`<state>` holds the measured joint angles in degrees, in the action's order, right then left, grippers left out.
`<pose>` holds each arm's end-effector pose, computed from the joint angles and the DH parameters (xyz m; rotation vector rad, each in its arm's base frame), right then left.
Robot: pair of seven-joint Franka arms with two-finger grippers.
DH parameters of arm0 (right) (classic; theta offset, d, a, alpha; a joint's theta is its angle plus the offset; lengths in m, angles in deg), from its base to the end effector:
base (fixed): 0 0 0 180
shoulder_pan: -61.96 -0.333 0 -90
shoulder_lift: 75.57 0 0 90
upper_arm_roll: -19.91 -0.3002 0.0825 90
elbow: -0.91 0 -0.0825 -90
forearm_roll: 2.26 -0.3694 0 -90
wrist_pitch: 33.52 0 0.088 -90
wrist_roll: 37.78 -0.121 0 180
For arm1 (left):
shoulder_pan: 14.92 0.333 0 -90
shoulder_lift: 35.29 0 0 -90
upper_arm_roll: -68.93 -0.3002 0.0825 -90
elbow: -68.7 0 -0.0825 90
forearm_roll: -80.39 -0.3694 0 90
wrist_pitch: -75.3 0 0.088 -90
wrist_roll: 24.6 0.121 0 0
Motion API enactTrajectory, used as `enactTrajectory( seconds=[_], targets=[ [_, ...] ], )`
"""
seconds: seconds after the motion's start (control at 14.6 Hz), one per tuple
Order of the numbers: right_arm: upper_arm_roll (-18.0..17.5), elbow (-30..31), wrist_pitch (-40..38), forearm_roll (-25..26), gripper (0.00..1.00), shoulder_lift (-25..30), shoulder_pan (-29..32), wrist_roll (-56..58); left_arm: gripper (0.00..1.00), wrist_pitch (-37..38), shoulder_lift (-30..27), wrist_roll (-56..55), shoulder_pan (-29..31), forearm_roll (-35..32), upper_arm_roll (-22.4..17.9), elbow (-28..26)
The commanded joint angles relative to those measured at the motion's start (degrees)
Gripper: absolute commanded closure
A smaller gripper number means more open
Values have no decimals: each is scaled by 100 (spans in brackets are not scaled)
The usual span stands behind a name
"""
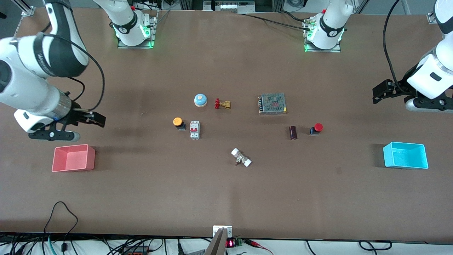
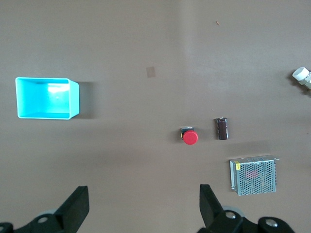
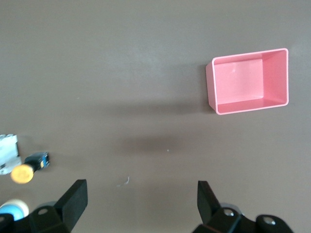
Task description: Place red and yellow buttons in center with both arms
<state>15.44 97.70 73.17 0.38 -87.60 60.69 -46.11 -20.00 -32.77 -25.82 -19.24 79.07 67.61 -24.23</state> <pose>0.6006 0.0533 0.4445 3.1089 -0.0506 -0.0510 0.5582 -0.0269 0.5551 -3.1171 0.0518 0.0027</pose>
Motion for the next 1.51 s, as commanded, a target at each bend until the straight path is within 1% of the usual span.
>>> enactTrajectory(
  seconds=[0.0, 0.14, 0.41, 0.62, 0.75, 0.89, 0.96, 1.1, 1.16, 1.23, 1.44],
  targets=[
    [-80, 95, -358, -211, 0, 455, 137, 173, 0, -121, -191, 123, -78, -26, -140, -295],
    [-80, 95, -508, -220, 0, 692, 137, 182, 0, -130, -77, 123, -43, -9, -123, -208],
    [-98, 77, -728, -220, 0, 1036, 136, 191, 0, -200, -67, 131, -43, 0, -123, -199],
    [-98, -10, -737, -325, 0, 1080, 119, 104, 0, -288, -15, 131, -43, 26, -114, -190],
    [-72, -37, -781, -588, 0, 1080, 137, -150, 0, -288, 12, 123, -43, 35, -114, -164],
    [-89, -80, -877, -633, 0, 1089, 119, -405, 0, -279, 20, 131, -43, 35, -114, -163],
    [-124, -203, -904, -624, 0, 1089, 119, -372, 0, -270, 21, 123, -43, 35, -114, -163],
    [-194, -248, -1071, -572, 0, 1089, 276, -328, 0, -270, 21, 131, -34, 35, -114, -163],
    [-525, -248, -1115, -563, 0, 1089, 529, -319, 0, -279, 29, 131, -43, 35, -114, -163],
    [-694, -248, -1115, -545, 0, 1089, 628, -319, 0, -279, 55, 123, -43, 35, -105, -163],
    [-687, -379, -1106, -484, 0, 1072, 559, -380, 0, -279, 64, 123, -43, 53, -96, -146]
  ],
)
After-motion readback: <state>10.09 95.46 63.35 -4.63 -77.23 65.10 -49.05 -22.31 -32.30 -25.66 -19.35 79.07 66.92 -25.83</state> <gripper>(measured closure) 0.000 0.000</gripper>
